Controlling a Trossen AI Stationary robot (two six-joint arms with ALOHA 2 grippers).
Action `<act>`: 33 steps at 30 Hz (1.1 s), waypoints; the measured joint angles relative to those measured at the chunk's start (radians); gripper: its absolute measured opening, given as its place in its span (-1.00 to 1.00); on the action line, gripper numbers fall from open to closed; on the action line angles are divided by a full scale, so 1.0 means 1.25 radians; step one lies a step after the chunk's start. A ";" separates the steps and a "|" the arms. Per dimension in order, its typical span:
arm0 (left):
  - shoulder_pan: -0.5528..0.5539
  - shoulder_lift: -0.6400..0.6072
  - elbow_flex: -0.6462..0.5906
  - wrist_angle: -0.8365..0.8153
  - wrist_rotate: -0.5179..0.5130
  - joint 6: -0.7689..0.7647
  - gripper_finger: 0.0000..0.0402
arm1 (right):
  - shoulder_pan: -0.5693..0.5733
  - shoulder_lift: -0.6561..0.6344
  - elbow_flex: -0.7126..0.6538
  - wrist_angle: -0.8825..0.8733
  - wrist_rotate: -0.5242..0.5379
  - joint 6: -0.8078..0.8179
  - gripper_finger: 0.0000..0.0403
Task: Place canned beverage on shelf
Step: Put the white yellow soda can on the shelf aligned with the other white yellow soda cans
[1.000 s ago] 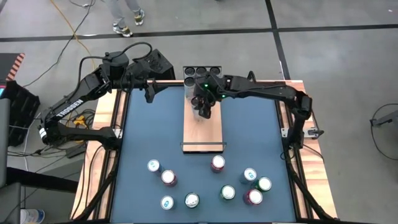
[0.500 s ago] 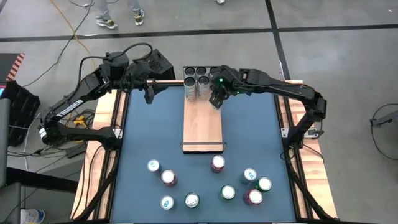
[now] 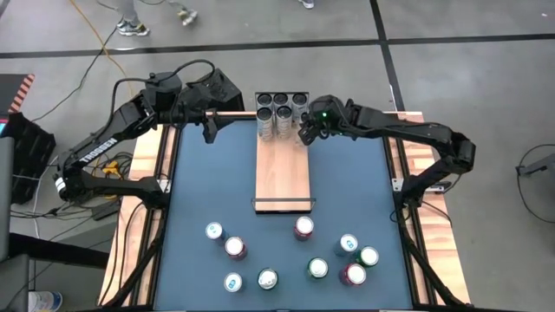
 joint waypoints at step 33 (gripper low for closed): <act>0.000 0.000 0.000 0.002 -0.036 -0.010 0.50 | 0.018 0.055 -0.005 0.028 0.098 0.003 0.12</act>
